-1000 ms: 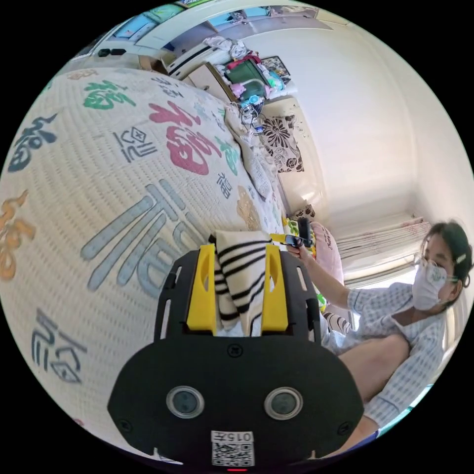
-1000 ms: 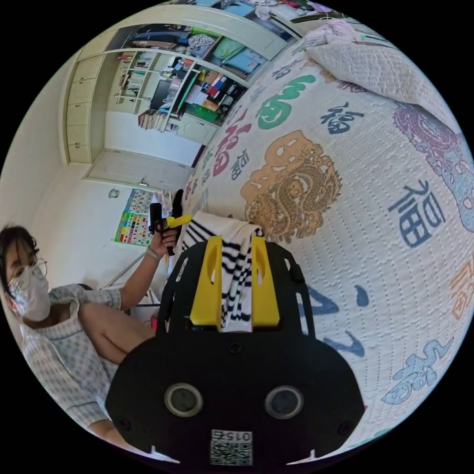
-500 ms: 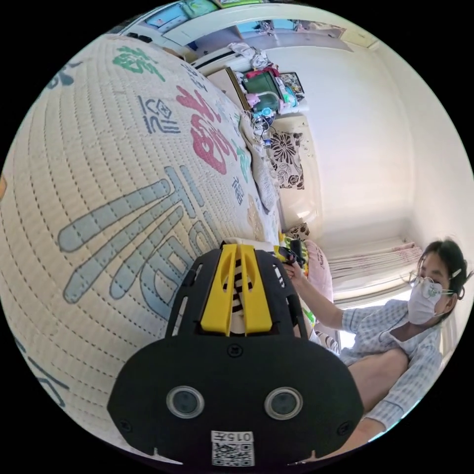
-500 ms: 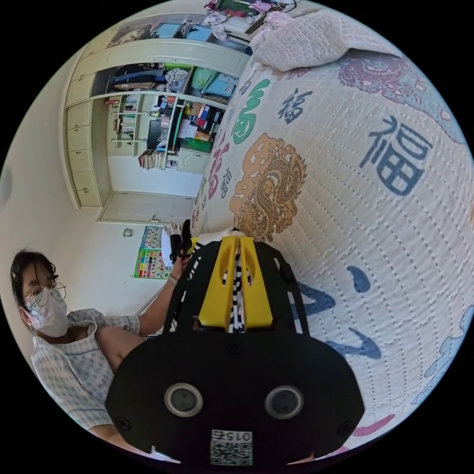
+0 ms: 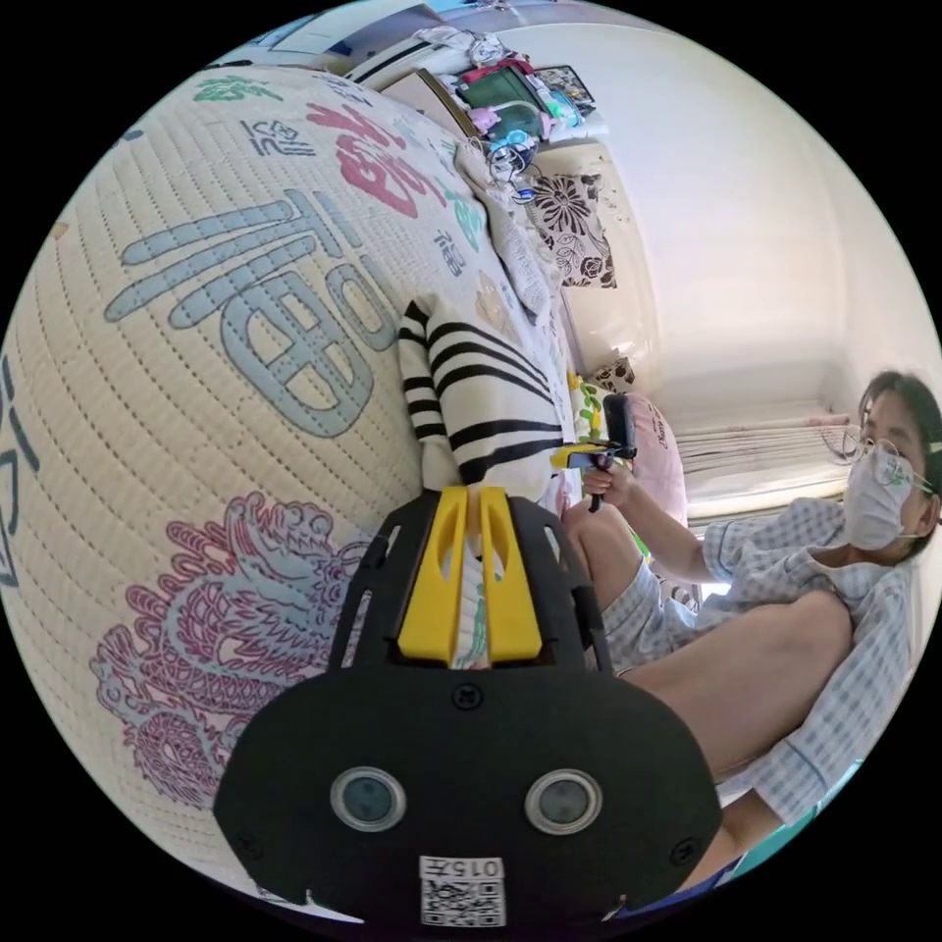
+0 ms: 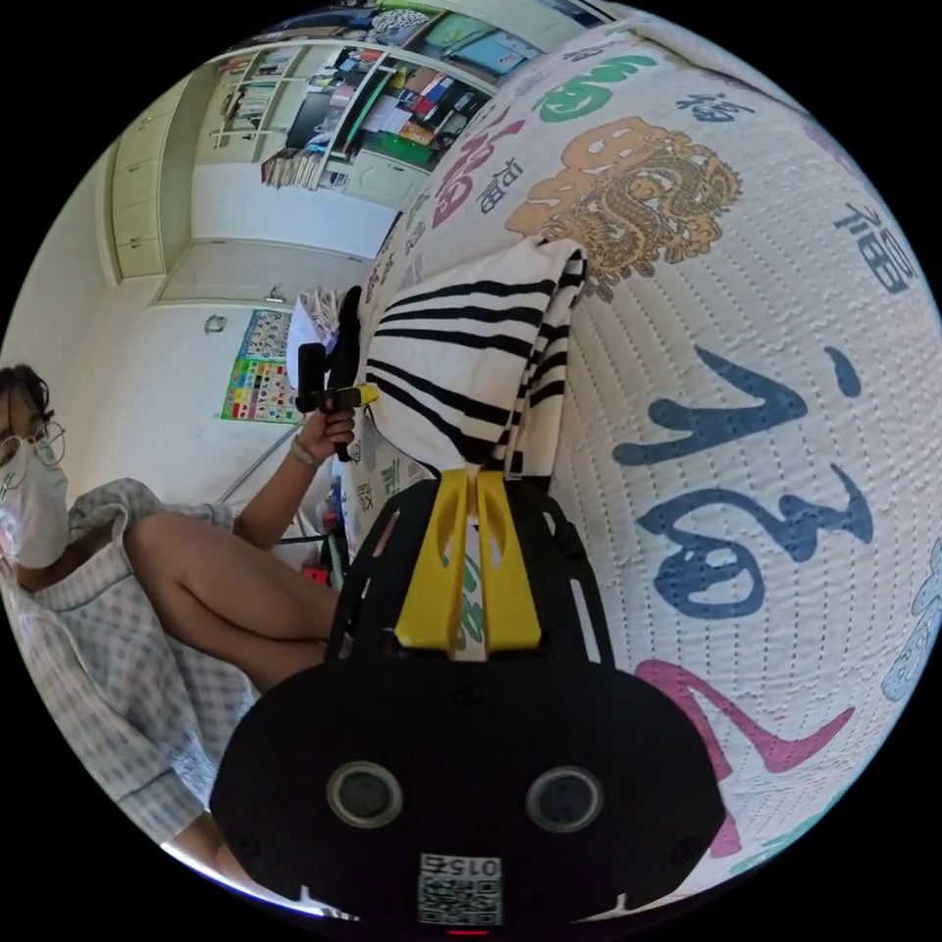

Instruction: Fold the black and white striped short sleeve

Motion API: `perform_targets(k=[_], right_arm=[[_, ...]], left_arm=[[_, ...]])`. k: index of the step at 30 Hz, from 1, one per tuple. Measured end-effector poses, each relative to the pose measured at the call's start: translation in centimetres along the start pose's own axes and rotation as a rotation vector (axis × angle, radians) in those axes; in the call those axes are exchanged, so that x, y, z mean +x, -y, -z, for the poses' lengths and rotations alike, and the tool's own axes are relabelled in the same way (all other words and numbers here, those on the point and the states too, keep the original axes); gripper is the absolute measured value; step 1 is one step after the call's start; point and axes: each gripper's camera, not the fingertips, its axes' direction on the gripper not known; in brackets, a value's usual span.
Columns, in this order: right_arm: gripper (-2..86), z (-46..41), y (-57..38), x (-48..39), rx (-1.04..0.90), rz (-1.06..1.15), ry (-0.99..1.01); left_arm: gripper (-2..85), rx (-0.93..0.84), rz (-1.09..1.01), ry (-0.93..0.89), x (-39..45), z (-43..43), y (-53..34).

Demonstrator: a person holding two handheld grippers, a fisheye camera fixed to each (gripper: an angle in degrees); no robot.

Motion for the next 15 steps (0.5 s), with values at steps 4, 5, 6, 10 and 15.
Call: perform_targets(k=[4, 5, 6, 10, 15], right_arm=[[12.2, 2.1, -0.1, 0.7, 0.122, -0.001, 0.074], [13.4, 2.8, 0.1, 1.4, 0.151, -0.013, 0.115], [13.5, 3.0, 0.2, 1.8, 0.165, -0.010, 0.134], [15.5, 1.4, 2.9, 3.9, 0.136, -0.032, 0.190], [14.1, -3.2, 7.1, 2.8, 0.115, 0.040, 0.257]], left_arm=[[12.7, 0.086, 0.001, -0.043, 0.0, 4.0, -1.8], [14.6, 0.124, 0.021, -0.056, -0.6, 5.6, -2.4], [15.0, 0.133, 0.023, -0.050, -0.8, 6.2, -2.7], [16.8, 0.103, 0.026, -0.094, -2.3, 7.9, -2.4], [16.1, 0.033, -0.038, -0.156, -1.5, 5.1, -0.3]])
